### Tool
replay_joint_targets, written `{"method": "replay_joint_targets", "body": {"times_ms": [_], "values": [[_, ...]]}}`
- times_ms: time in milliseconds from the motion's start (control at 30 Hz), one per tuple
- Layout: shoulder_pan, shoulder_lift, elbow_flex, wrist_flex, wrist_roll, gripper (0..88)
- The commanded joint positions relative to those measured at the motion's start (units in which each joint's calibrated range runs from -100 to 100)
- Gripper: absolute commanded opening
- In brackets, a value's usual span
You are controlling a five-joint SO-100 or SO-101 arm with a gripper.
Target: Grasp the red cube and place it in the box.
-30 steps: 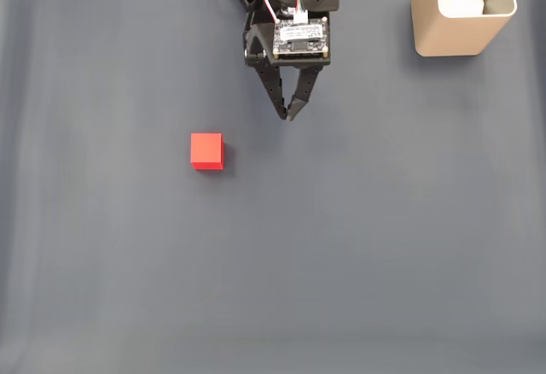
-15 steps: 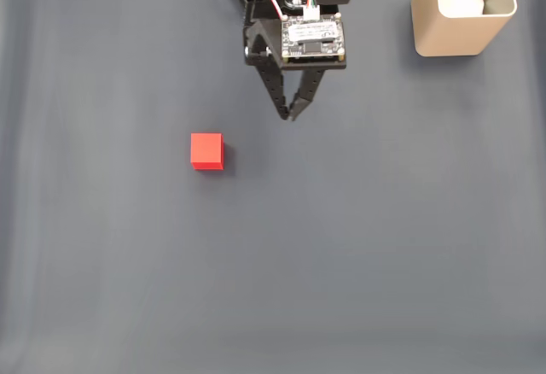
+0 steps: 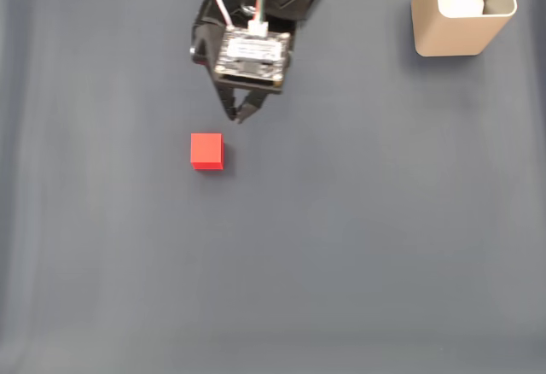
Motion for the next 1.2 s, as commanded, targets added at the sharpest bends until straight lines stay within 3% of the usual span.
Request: {"method": "replay_joint_targets", "body": {"times_ms": [0, 467, 700, 1167], "values": [[3.1, 1.6, -4.6, 1.0, 0.8, 0.9], [11.8, 7.1, -5.8, 2.4, 7.3, 5.3], [13.6, 10.4, -5.9, 4.0, 12.0, 16.2], [12.8, 13.7, -6.8, 4.3, 9.2, 34.6]]}}
